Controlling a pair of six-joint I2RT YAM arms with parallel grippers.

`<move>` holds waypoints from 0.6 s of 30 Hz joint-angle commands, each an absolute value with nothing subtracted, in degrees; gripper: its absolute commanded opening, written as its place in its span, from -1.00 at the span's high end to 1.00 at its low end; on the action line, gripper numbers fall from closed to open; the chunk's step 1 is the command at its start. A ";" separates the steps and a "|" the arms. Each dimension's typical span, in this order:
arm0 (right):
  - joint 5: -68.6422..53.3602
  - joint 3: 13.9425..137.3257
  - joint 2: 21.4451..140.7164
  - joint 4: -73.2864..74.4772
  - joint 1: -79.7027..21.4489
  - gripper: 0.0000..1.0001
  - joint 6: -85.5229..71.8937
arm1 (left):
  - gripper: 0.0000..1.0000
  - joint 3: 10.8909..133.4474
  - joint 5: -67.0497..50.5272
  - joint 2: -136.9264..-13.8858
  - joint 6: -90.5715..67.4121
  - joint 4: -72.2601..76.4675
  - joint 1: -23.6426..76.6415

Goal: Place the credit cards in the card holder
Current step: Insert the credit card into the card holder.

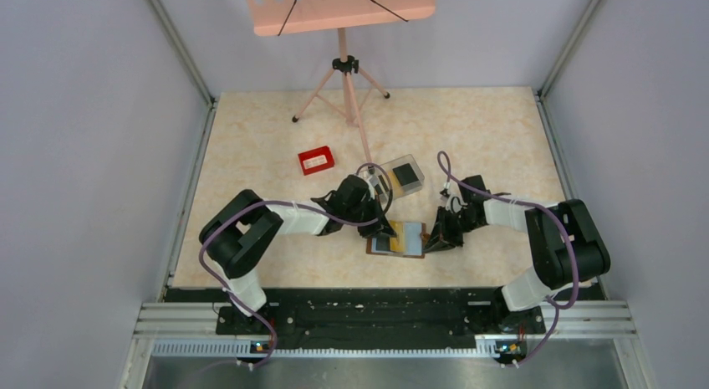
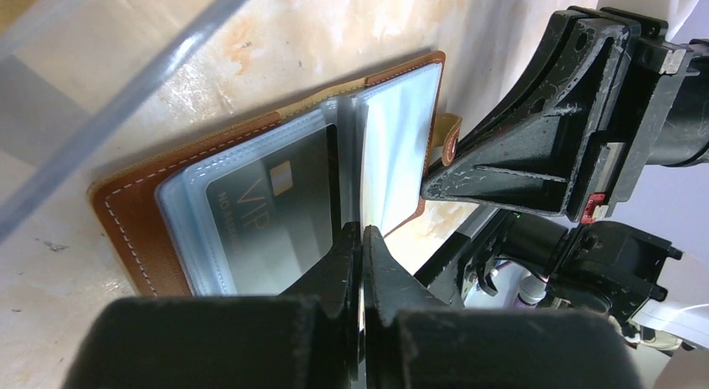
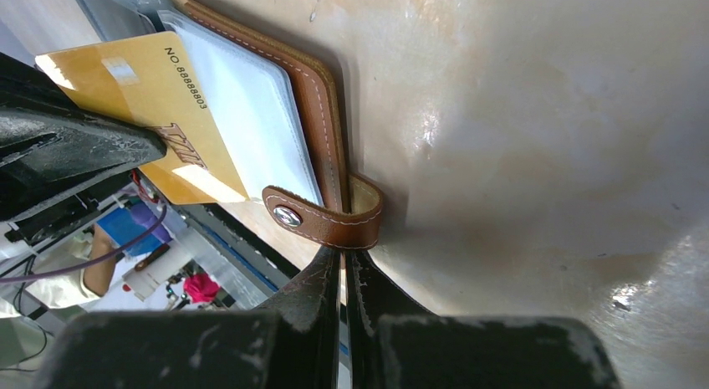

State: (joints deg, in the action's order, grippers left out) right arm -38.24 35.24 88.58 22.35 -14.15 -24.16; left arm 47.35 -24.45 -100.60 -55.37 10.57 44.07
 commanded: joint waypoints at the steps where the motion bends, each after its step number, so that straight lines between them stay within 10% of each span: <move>1: -35.60 33.93 87.73 22.72 -14.78 1.00 -23.21 | 1.00 46.59 -24.88 -101.37 -56.95 12.85 44.62; 18: -35.50 33.68 87.71 22.51 -14.77 1.00 -23.37 | 1.00 47.54 -15.89 -97.03 -57.94 2.64 46.39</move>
State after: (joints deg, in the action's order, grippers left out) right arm -38.24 35.22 88.55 22.33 -14.15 -24.18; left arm 46.15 -20.36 -99.46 -58.89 9.10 45.19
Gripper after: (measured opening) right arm 0.007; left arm 0.012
